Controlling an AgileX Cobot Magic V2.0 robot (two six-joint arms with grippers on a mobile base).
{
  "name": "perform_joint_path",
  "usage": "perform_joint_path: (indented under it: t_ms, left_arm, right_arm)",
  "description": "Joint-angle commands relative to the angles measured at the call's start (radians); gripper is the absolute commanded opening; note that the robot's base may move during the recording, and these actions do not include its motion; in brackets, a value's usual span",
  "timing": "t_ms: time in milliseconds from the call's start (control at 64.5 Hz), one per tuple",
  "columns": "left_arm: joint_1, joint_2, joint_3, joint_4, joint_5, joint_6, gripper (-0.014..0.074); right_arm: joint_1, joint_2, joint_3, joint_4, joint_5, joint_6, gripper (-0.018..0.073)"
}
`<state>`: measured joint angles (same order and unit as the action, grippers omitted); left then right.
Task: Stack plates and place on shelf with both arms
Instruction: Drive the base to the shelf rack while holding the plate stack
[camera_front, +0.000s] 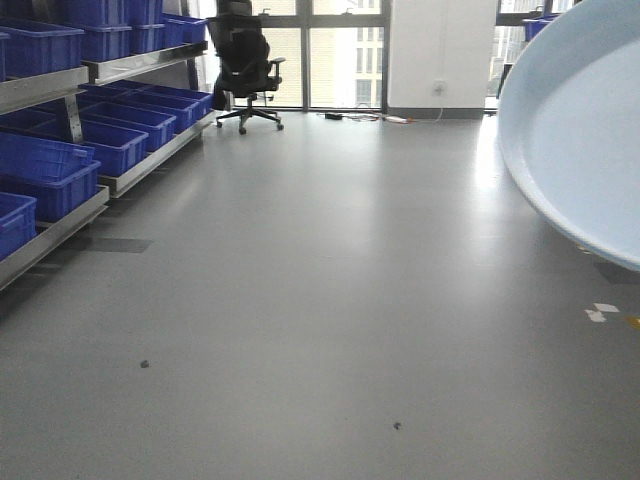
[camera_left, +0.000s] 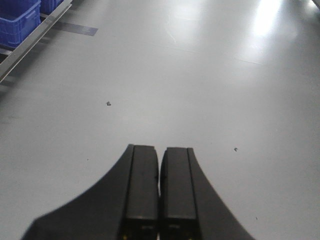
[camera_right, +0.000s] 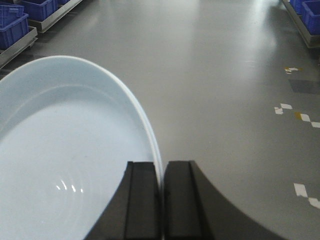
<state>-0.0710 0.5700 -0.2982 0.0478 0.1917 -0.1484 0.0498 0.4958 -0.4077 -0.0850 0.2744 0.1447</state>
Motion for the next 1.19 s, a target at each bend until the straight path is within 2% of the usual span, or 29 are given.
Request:
perform_joint_path:
  t_ms: [0, 1179]
  left_arm:
    - [-0.007, 0.006, -0.028, -0.006, -0.078, -0.009, 0.0088]
    - [-0.007, 0.006, -0.028, -0.006, -0.078, -0.009, 0.0088]
  right_arm:
    - [-0.006, 0.004, -0.034, -0.004, -0.1, -0.004, 0.0048]
    - [-0.006, 0.004, -0.034, -0.004, -0.101, -0.004, 0.0048]
